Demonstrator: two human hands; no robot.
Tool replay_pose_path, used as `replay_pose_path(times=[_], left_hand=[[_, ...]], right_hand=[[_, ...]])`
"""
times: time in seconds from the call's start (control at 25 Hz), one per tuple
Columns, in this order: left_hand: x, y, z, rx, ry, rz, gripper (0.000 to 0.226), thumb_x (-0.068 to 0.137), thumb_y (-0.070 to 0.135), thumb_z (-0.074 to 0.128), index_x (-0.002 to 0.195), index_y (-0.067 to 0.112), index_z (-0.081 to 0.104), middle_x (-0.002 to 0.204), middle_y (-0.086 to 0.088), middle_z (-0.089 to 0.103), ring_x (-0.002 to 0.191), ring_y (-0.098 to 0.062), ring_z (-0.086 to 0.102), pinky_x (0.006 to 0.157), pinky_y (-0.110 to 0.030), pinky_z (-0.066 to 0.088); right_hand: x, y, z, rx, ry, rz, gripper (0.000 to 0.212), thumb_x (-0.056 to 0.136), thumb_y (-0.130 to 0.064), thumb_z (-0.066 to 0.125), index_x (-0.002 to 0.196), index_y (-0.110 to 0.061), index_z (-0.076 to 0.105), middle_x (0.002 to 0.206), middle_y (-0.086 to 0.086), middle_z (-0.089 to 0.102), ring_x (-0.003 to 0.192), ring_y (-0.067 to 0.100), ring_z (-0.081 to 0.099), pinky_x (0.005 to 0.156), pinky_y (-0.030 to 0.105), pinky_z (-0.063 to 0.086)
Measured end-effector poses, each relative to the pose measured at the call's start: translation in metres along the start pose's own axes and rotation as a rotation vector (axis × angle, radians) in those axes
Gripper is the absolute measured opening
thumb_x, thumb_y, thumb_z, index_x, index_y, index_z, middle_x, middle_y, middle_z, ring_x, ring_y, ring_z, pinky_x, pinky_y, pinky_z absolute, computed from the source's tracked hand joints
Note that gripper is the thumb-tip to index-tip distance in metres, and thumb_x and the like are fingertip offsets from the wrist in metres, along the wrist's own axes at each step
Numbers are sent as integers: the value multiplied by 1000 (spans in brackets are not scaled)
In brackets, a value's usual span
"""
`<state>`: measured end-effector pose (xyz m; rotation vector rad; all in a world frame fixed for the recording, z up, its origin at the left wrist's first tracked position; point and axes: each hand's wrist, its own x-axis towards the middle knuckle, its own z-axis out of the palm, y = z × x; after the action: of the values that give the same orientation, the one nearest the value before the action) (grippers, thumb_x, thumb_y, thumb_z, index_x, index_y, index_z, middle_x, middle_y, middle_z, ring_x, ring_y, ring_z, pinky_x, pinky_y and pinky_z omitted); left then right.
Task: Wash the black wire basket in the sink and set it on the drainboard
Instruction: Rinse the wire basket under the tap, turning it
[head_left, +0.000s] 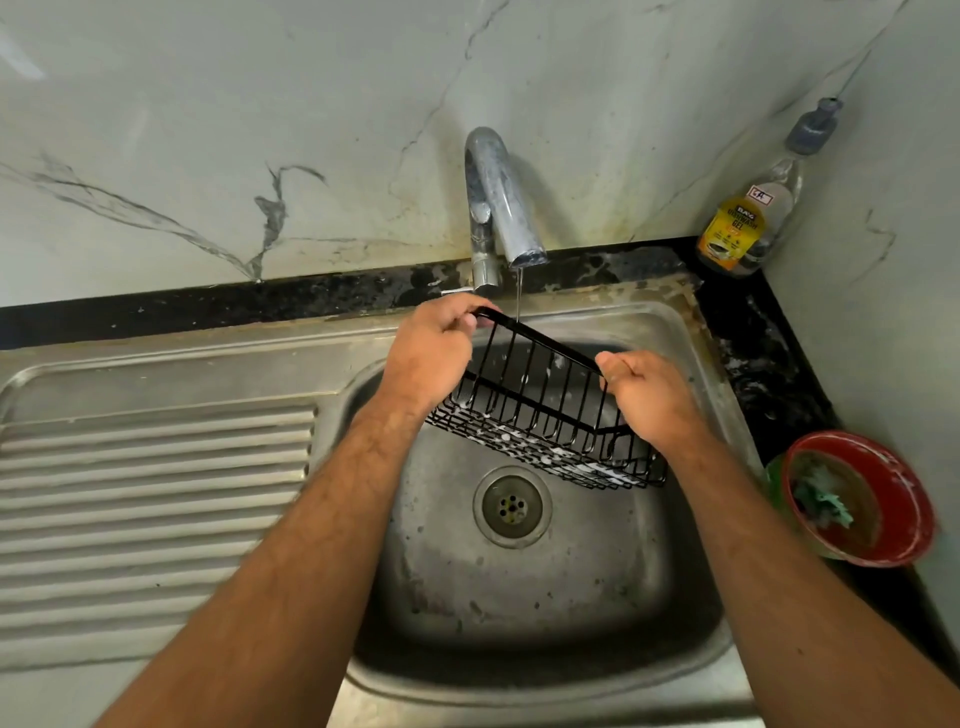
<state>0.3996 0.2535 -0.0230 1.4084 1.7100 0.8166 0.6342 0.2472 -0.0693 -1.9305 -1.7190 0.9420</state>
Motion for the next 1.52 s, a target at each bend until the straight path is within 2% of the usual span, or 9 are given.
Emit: replay_pose_path(times=[0.16,0.32,0.48,0.76,0.92,1.04,1.2,1.36,1.52], left_hand=[[-4,20,4,-16,-54,63,32,105,11,50,116,28,75,110,18,72,95,15,59,78,1,40],[-2,26,6,16,-140,56,21,105,36,53,113,32,73,112,16,72,107,-1,62,98,-25,44],[-5,21,2,22,-176,36,31,108,30,45,81,29,61,78,7,58,74,-10,52,74,-28,41],[-7,26,-8,133,-189,-20,29,107,36,48,84,30,65,95,0,71,98,-19,64,92,-38,46],[-11,27,-13,-136,-137,-147,26,108,28,49,89,26,67,91,9,69,93,-6,60,94,-28,46],[-9,27,-15,-257,-91,-247,24,107,27,51,89,25,68,89,13,69,88,1,62,112,-34,41],[-11,25,-10,-260,-87,-326,28,108,28,50,86,23,67,67,15,66,72,-2,58,96,-32,40],[-12,22,-6,-184,-83,-420,32,107,35,48,86,23,67,76,4,61,73,-12,47,78,-33,38],[-6,31,-7,-124,-131,-466,34,106,40,50,87,17,66,76,1,56,61,-12,38,56,-29,29]], right_hand=[[-11,13,4,175,26,3,49,105,-31,45,58,-19,41,56,-3,35,53,15,34,58,31,27],[-21,23,9,384,88,10,47,101,-37,43,59,-19,35,58,0,30,53,12,29,55,28,24],[-19,25,20,420,63,76,49,100,-43,44,59,-17,43,63,4,42,60,18,38,64,32,30],[-19,-23,20,239,-106,1,50,109,-44,24,100,-19,67,92,-1,62,88,15,53,79,30,38],[-20,-47,11,342,-129,23,50,109,-45,26,142,-17,52,141,-1,55,126,9,43,96,23,24],[-12,-58,7,457,-189,-43,34,109,-39,36,128,-26,61,121,-19,61,125,11,51,95,17,30],[-2,-72,10,451,-259,-142,29,104,-42,43,124,-42,64,123,-18,67,122,5,56,112,40,37],[-9,-77,7,474,-278,-156,36,108,-31,42,140,-38,56,145,-14,54,126,-3,42,106,23,28],[-14,-67,12,395,-230,-195,43,99,-54,47,142,-52,44,153,-13,45,141,6,38,117,38,25]])
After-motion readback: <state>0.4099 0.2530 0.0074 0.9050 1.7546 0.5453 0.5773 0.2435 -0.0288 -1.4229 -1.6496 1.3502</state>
